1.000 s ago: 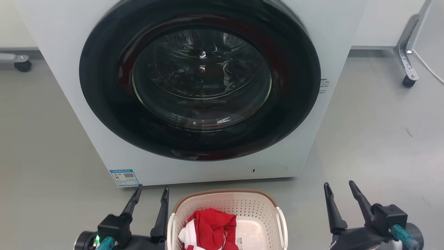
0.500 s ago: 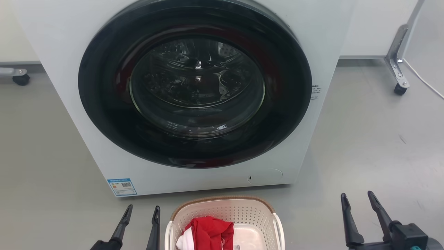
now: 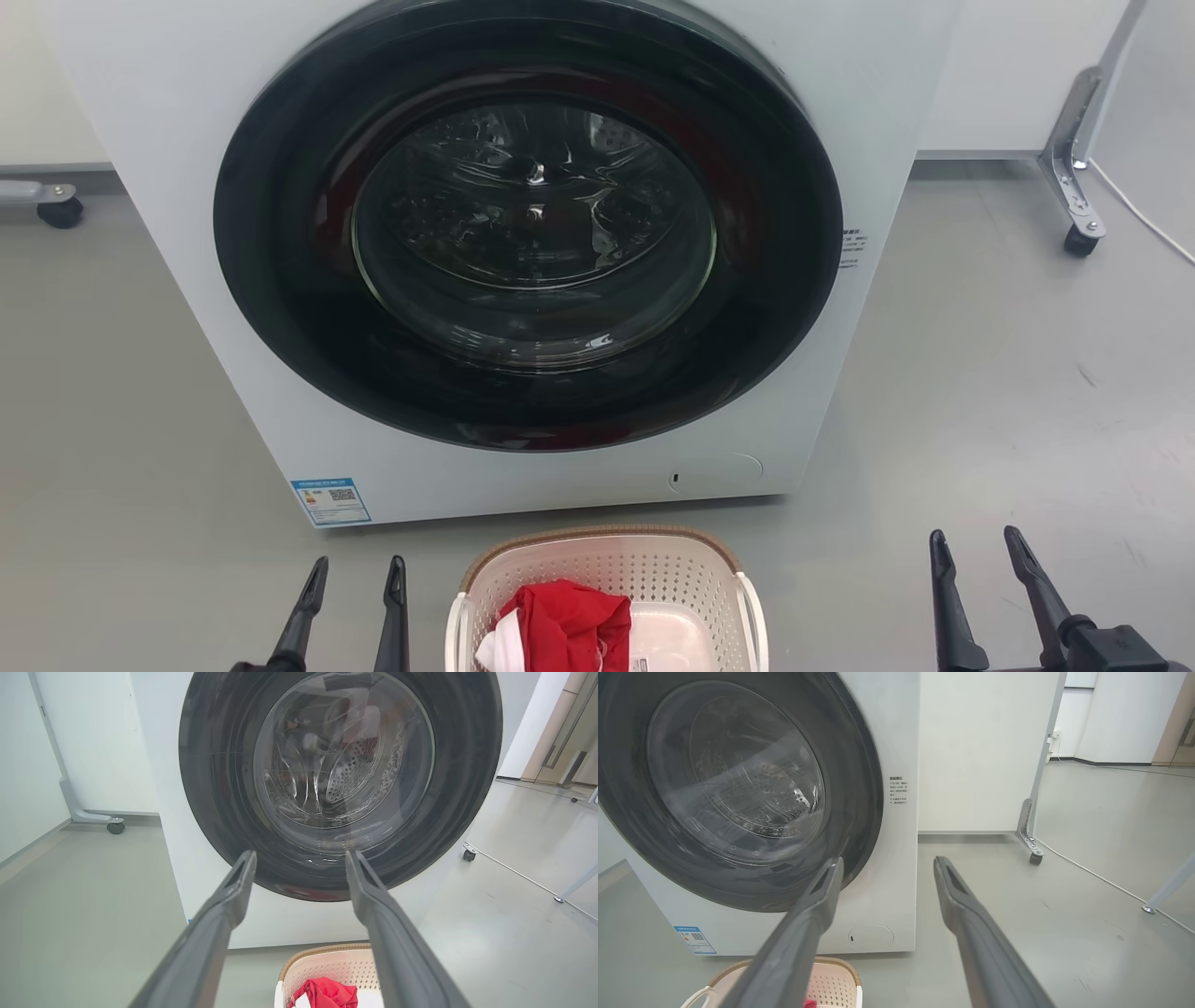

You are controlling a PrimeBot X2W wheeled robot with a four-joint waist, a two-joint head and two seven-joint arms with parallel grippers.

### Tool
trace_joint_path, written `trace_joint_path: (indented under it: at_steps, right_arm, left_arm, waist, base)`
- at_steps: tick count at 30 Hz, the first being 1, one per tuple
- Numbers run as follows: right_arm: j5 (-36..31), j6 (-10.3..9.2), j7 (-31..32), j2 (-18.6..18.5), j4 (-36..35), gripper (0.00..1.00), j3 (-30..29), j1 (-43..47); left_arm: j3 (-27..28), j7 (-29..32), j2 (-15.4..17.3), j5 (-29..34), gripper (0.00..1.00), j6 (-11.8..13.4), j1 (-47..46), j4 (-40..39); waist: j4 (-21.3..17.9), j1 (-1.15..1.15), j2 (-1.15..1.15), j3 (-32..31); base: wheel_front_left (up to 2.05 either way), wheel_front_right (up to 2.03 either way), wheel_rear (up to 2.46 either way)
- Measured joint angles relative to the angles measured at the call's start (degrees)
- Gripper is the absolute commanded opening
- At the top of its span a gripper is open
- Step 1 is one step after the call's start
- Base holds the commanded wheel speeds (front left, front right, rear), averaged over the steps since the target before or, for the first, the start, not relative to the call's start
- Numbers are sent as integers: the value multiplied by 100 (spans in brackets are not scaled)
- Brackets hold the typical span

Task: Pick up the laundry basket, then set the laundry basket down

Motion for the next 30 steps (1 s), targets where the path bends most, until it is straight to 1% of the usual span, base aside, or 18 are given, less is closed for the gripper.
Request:
trace_joint_path:
  at_steps: [5,20,21,24,27,30]
  right_arm:
    - [-85,0,3,43,-108,100,-51,23]
    - [-140,0,97,137,-299,100,-113,94]
    - [-136,0,112,152,-275,0,-107,94]
    - [-135,0,119,203,-78,0,-68,137]
    - [-64,25,140,233,-34,0,-91,174]
    - [67,65,190,252,13,0,-151,172]
  left_arm:
    - [25,96,-98,69,100,0,55,-74]
    - [174,371,-194,303,100,0,150,-258]
    - [177,396,-198,301,0,-2,148,-231]
    - [151,401,-221,301,0,-7,180,-36]
    - [177,417,-241,264,0,-21,210,-7]
    - [225,458,-256,99,0,-60,210,24]
  waist:
    - [11,0,0,9]
    - [-2,0,0,36]
    - [-3,0,0,37]
    - [-4,0,0,38]
    - [-4,0,0,40]
    - [-3,0,0,44]
  base:
    - [0,0,0]
    - [0,0,0]
    - [0,0,0]
    - [0,0,0]
    - [0,0,0]
    - [0,0,0]
